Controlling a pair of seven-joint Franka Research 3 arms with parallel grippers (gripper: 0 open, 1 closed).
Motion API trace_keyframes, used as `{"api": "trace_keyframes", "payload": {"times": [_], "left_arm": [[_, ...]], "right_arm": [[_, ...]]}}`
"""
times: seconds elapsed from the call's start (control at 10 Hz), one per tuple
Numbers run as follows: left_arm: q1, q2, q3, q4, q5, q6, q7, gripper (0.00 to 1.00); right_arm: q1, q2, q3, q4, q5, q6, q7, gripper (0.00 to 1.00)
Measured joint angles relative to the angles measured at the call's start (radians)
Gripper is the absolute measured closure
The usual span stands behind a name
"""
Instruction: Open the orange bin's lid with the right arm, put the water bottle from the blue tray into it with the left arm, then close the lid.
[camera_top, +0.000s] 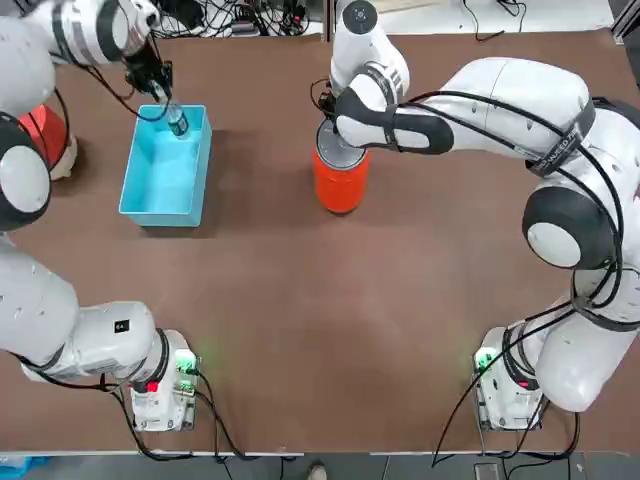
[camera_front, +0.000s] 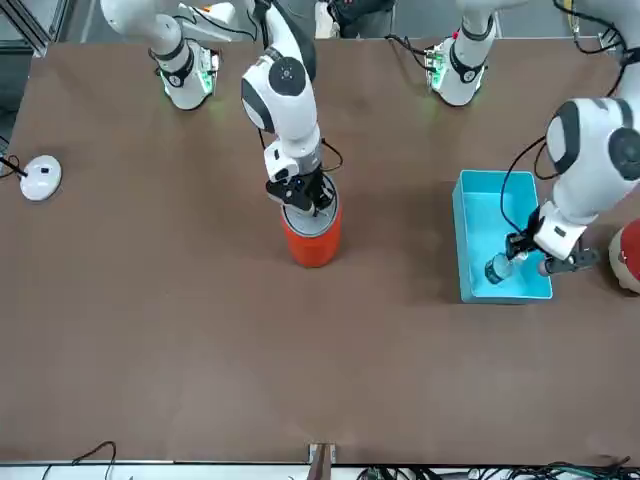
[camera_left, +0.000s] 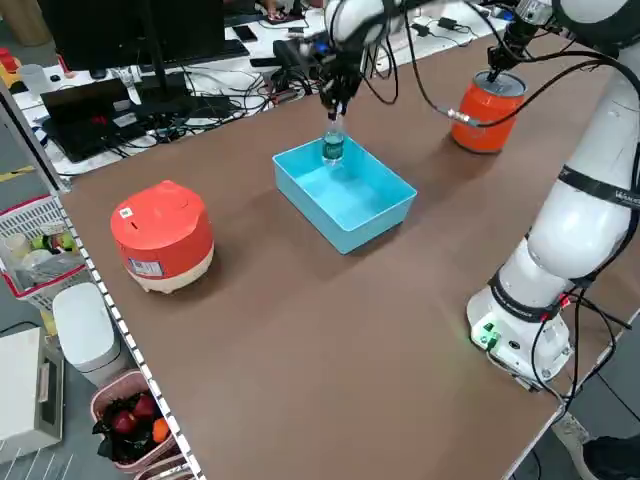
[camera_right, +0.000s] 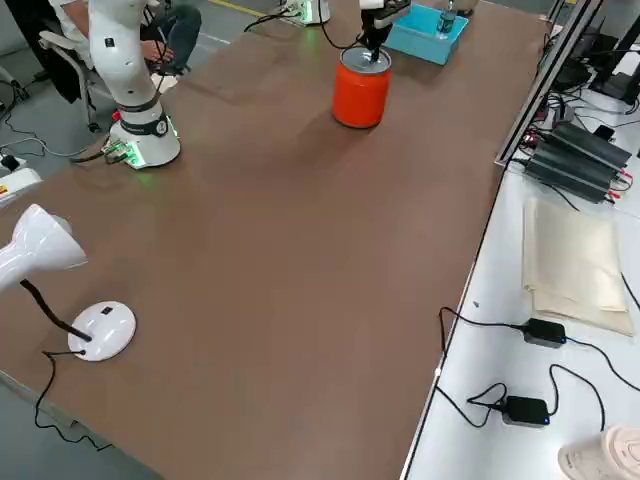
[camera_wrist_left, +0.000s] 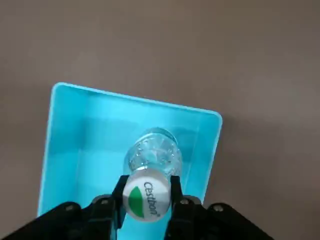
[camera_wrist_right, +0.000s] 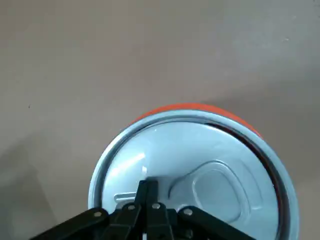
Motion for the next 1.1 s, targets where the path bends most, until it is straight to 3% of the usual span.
{"api": "trace_keyframes", "payload": {"times": [0.3, 0.7, 1.1], "left_arm": [[-0.002, -0.039, -0.018, 0.131, -0.001, -0.214, -0.106, 0.63], [-0.015, -0.051, -0.229, 0.253, -0.004, -0.359, -0.407, 0.63], [-0.02, -0.045, -0.392, 0.321, -0.111, -0.398, -0.655, 0.63]], "right_arm": [[0.001, 0.002, 0.002, 0.019, -0.004, -0.04, -0.007, 0.99], [0.001, -0.004, 0.001, 0.182, 0.028, -0.296, -0.045, 0.99], [-0.053, -0.078, -0.018, 0.225, 0.037, -0.443, -0.148, 0.99]]}}
